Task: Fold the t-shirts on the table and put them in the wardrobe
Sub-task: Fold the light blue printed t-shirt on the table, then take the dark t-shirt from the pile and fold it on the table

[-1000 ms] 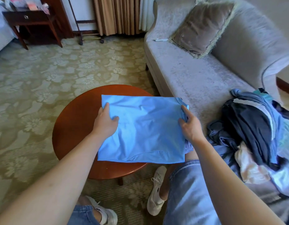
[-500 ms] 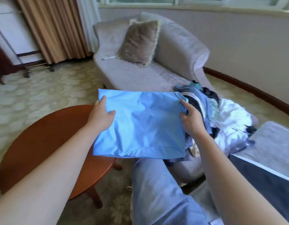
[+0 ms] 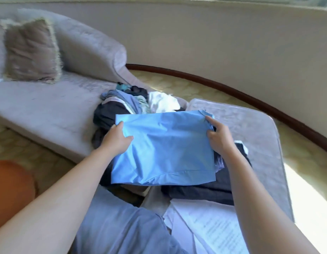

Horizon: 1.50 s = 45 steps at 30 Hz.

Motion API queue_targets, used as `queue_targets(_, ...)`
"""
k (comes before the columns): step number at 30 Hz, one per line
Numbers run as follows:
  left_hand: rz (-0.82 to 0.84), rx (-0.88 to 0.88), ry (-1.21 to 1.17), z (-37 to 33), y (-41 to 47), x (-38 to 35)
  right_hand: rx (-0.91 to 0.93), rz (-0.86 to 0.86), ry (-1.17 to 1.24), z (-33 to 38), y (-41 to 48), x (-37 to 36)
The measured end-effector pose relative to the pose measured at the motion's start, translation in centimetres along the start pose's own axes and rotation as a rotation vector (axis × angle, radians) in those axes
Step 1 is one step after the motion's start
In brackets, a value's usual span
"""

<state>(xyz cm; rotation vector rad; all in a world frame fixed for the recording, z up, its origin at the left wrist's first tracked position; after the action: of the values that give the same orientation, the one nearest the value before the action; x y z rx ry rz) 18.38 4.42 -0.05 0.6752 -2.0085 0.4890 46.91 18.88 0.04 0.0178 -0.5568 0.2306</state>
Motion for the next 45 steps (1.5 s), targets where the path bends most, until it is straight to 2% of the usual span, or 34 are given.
queue_targets(8, 0.181, -0.106, 0.057, -7.0, 0.0, -8.9, -0.177, -0.117, -0.083, -9.8, 0.2, 6.7)
queue_targets(12, 0.276, -0.140, 0.166, -6.8, -1.2, -11.7, -0.323, -0.065, -0.282, -13.9, -0.2, 7.6)
queue_targets(15, 0.264, -0.145, 0.212, -5.2, -1.0, -10.4, -0.354, -0.090, -0.432, -13.5, 0.2, 7.0)
queue_targets(19, 0.198, -0.092, 0.271, -2.2, -0.6, -6.3, -0.222, -0.077, -0.385, -8.5, 1.8, 2.3)
queue_targets(23, 0.082, -0.039, 0.301, 1.3, 0.1, -1.3, 0.086, 0.117, -0.466, -1.0, 2.1, -5.8)
queue_targets(25, 0.031, -0.007, 0.306, 2.9, 0.4, 0.7, 0.178, 0.206, -0.572, 1.5, 1.9, -9.6)
queue_targets(28, -0.021, -0.004, 0.365, 4.8, 1.0, 2.4, 0.231, 0.312, -0.674, 3.7, 1.7, -14.7)
queue_targets(35, -0.046, 0.054, 0.346, 9.0, 4.9, 3.2, 0.358, 0.469, -0.718, 8.5, 3.5, -24.9)
queue_targets(42, -0.048, 0.190, 0.326, 14.6, 7.5, 3.6, 0.433, 0.464, -0.598, 11.7, 8.6, -33.2)
queue_targets(45, -0.040, 0.245, 0.326, 16.4, 8.0, 4.1, 0.408, 0.419, -0.574, 11.5, 9.8, -35.6)
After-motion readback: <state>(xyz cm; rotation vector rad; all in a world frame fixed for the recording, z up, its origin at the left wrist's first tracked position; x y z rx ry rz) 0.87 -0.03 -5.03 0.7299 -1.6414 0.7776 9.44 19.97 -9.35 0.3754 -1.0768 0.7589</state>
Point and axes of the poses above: each hand's wrist, its own y-axis towards the middle knuckle, its own x-axis out of the back of the hand, z = x × y, the point moved 4 cm from there along y, towards the middle knuckle, and after that the axes turned 3 degrees about -z, right-handed, at the moved point
